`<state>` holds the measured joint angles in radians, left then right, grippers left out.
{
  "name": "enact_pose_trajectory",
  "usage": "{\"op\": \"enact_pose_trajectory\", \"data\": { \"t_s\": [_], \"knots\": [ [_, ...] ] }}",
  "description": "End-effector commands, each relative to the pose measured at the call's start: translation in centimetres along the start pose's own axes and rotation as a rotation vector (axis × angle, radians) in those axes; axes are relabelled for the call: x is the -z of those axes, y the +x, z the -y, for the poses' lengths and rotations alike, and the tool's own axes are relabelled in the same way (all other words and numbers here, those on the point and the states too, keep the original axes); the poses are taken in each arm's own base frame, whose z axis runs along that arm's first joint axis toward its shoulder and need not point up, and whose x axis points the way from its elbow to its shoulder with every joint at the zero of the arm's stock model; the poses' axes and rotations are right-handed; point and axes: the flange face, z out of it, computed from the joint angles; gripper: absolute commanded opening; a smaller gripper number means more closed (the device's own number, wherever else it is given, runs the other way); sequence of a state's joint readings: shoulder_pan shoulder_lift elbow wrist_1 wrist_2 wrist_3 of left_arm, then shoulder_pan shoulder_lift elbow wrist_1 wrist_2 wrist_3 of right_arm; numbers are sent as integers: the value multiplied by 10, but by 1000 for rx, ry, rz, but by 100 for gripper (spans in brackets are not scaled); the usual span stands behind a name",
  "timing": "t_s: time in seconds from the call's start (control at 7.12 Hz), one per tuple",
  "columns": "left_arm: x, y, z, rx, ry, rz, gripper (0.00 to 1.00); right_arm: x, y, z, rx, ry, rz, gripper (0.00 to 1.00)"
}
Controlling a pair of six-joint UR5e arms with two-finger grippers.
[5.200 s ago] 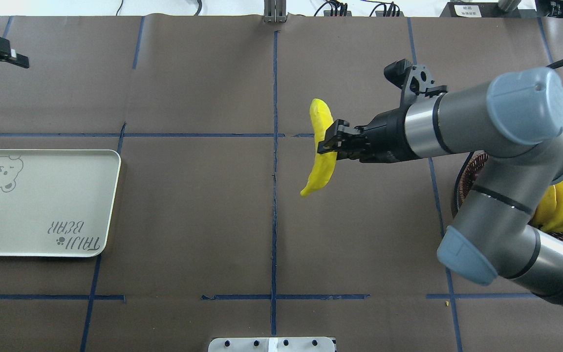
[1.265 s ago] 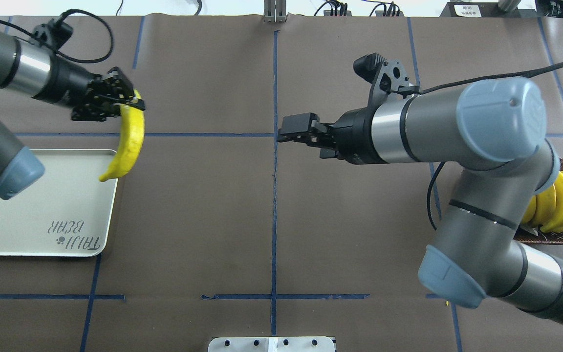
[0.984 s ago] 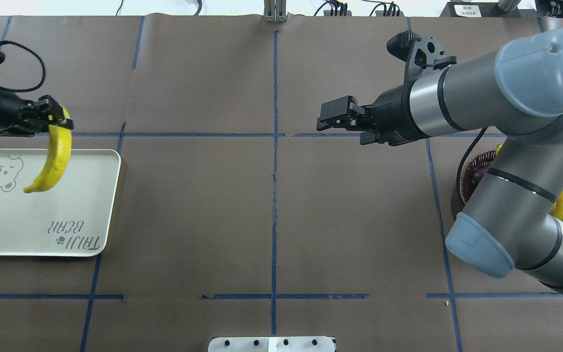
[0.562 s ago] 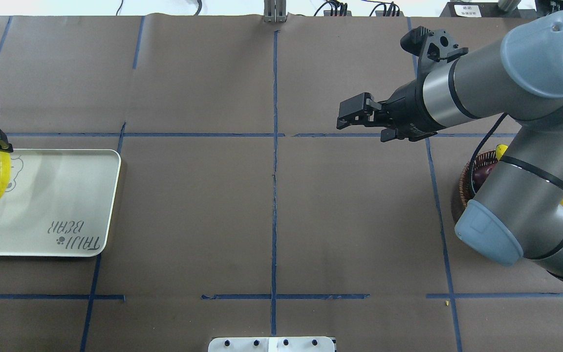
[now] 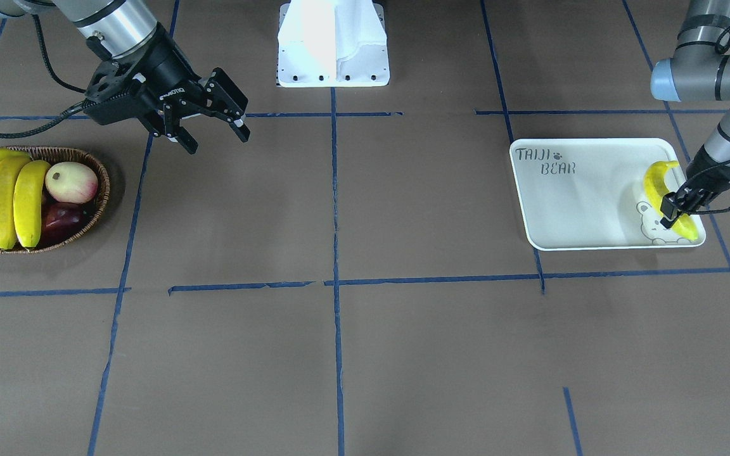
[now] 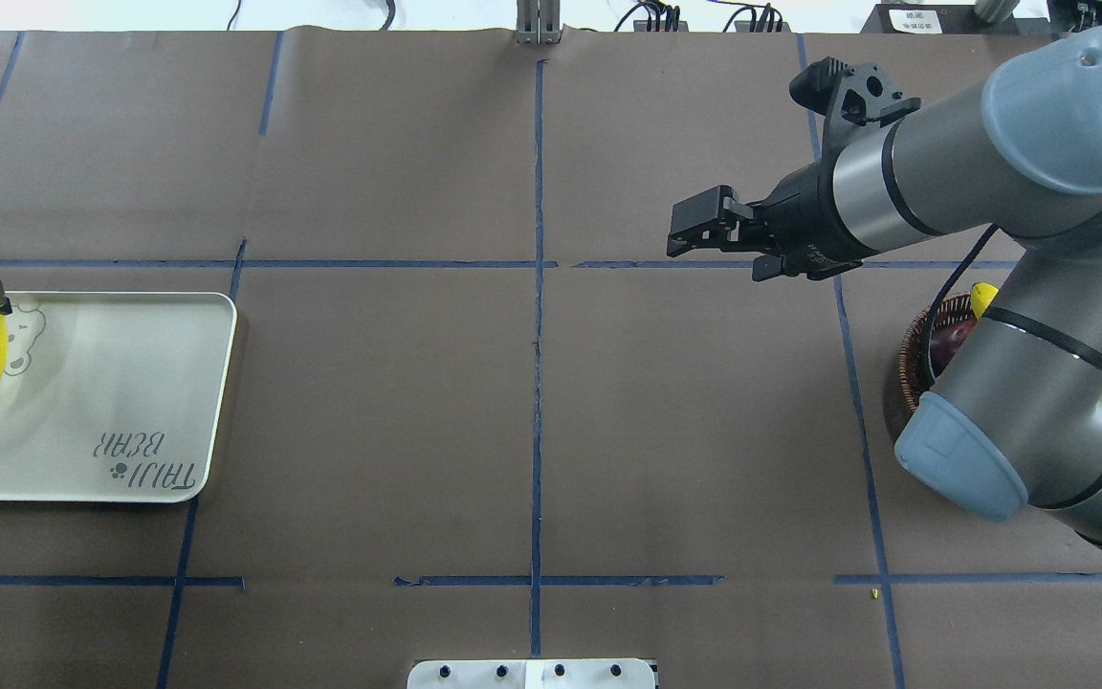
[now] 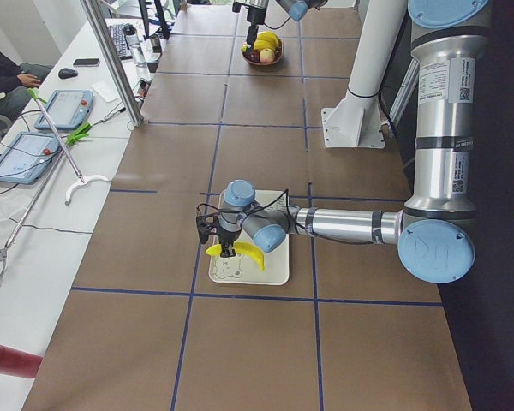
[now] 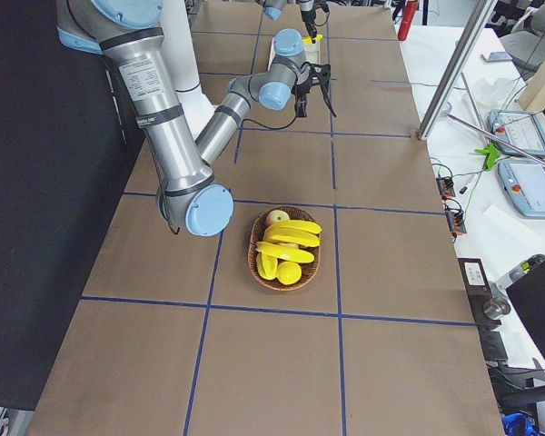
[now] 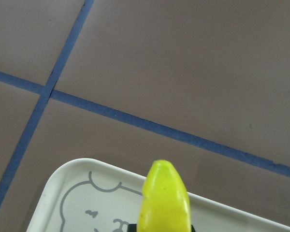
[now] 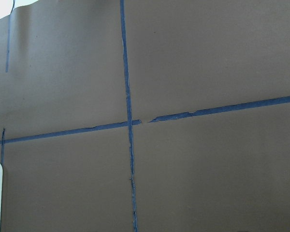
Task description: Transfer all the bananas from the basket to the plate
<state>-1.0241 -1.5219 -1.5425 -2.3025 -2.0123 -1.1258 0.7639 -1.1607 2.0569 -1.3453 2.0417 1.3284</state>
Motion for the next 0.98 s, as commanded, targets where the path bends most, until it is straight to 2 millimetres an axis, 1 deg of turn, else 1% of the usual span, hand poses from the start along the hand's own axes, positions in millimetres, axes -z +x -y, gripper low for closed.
{"op": "enact_pose_trajectory", "data": {
  "t_s": [0.0,0.14,0.28,0.42,0.56,0.7,0.84],
  "knots": [
    [-10,8,-15,-26,-30,2,22,1,1,0,-1,1,0,100],
    [-10,7,-15,-34,-23,1,98,2,2,1,-1,3,0,100],
    [-8,8,-15,-53,-24,-4,99,2,4,-1,-3,1,-3,100],
    [-3,8,-13,-128,-22,-14,99,4,7,2,-6,6,-5,100],
    [7,16,-14,-148,-26,-36,99,9,19,11,-21,22,-21,100],
    [23,24,-9,-164,-41,-83,99,21,57,21,33,2,-54,100],
    [44,9,15,-265,3,-95,100,34,109,18,92,-43,-93,100]
  ]
}}
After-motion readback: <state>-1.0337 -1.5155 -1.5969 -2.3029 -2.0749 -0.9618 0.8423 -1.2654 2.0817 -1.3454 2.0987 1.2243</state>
